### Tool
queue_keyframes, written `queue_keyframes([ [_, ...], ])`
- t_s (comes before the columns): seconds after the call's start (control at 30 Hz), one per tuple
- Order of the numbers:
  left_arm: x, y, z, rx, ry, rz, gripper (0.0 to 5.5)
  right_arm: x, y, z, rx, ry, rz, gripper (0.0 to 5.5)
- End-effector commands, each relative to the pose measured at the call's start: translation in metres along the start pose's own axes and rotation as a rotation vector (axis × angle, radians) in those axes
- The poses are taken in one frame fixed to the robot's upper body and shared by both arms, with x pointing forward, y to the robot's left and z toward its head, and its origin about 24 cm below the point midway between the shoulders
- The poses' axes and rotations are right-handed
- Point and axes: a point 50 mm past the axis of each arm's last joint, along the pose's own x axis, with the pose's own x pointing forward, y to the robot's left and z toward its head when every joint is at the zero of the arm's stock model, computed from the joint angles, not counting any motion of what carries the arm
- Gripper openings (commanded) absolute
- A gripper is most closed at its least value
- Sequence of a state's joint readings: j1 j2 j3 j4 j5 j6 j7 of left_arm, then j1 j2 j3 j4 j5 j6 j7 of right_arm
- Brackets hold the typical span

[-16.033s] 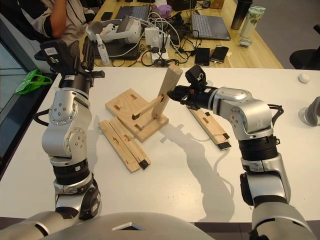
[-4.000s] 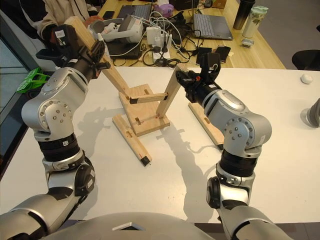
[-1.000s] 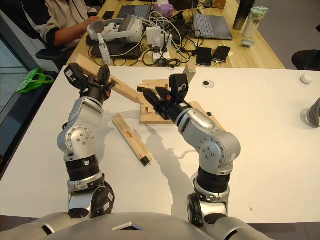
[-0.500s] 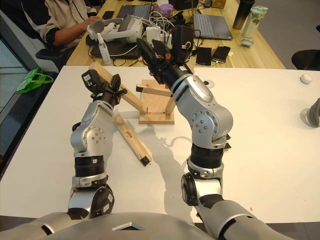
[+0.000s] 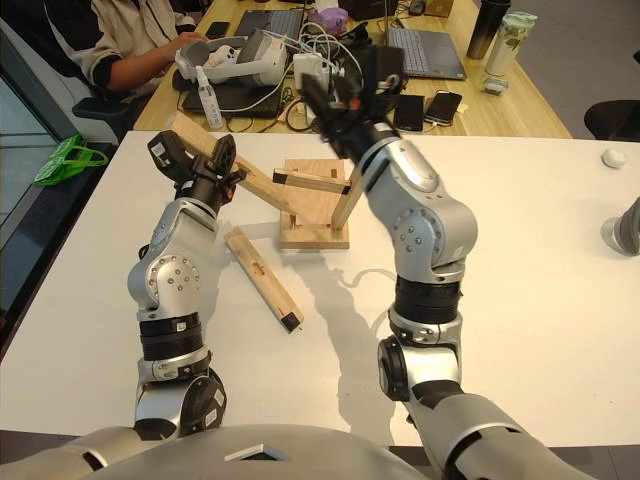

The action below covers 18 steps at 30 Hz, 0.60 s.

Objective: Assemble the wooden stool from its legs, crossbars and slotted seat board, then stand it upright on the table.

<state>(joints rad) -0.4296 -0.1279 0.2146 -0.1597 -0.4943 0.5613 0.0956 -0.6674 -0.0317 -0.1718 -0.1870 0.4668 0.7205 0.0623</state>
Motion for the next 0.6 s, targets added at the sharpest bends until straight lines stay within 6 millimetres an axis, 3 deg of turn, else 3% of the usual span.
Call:
queue_keyframes([
  [0.03,0.001,-0.004,0.011,0.023,-0.024,-0.026,1.02,-0.002,-0.03,0.046,-0.07,-0.259,-0.198,2.47],
  [0.07,0.002,-0.005,0.012,0.035,-0.026,-0.027,1.02,-0.003,-0.045,0.051,-0.085,-0.283,-0.284,2.47],
  [0.13,0.004,-0.005,0.012,0.069,-0.021,-0.025,1.02,-0.006,-0.078,0.041,-0.132,-0.212,-0.467,2.47],
  [0.2,0.006,-0.005,0.011,0.085,-0.014,-0.017,1.02,-0.01,-0.101,0.014,-0.176,-0.06,-0.556,2.47],
  [0.27,0.008,-0.005,0.011,0.088,-0.01,-0.015,1.02,-0.015,-0.11,-0.019,-0.161,0.091,-0.566,2.47],
  [0.43,0.01,-0.005,0.012,0.109,-0.006,-0.019,1.02,-0.028,-0.099,-0.073,-0.103,0.314,-0.464,2.47],
  [0.6,0.009,-0.002,0.011,0.127,0.004,-0.009,1.02,-0.029,-0.072,-0.091,-0.064,0.383,-0.321,2.47],
])
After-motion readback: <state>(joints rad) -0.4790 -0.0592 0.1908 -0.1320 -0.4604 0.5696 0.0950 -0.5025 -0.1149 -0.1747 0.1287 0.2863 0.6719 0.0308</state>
